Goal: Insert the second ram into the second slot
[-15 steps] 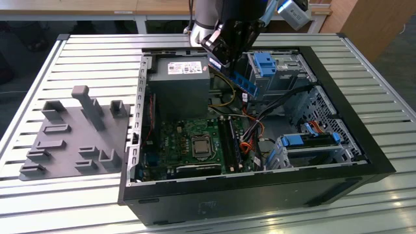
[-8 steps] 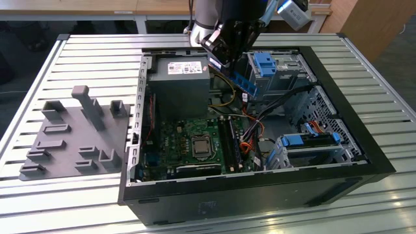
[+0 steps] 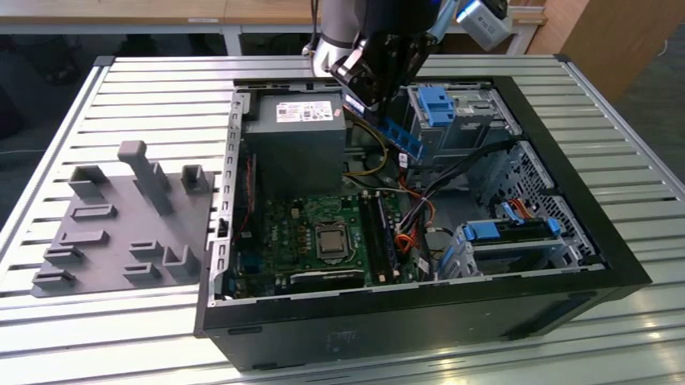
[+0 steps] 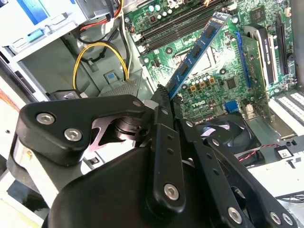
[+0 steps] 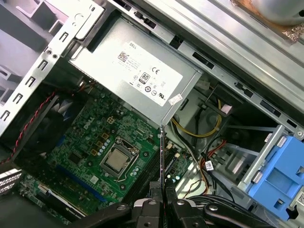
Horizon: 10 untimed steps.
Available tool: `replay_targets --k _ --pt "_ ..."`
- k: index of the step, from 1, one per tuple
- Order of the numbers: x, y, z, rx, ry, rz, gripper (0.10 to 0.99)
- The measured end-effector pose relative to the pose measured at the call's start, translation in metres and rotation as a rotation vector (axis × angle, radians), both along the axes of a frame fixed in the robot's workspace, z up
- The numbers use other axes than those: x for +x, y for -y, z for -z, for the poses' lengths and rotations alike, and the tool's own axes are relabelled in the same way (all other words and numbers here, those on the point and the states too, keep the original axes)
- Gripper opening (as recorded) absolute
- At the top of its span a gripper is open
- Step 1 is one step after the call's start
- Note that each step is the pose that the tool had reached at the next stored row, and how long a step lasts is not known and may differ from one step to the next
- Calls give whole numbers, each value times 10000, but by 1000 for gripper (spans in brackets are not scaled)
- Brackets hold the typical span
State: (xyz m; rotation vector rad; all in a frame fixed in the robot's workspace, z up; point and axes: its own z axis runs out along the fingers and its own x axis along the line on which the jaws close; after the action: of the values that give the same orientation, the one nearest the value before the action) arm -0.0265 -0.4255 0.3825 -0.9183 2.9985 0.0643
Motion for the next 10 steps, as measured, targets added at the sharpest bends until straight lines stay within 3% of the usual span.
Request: replay_targets --k 10 --pt "0 1 0 1 0 146 141"
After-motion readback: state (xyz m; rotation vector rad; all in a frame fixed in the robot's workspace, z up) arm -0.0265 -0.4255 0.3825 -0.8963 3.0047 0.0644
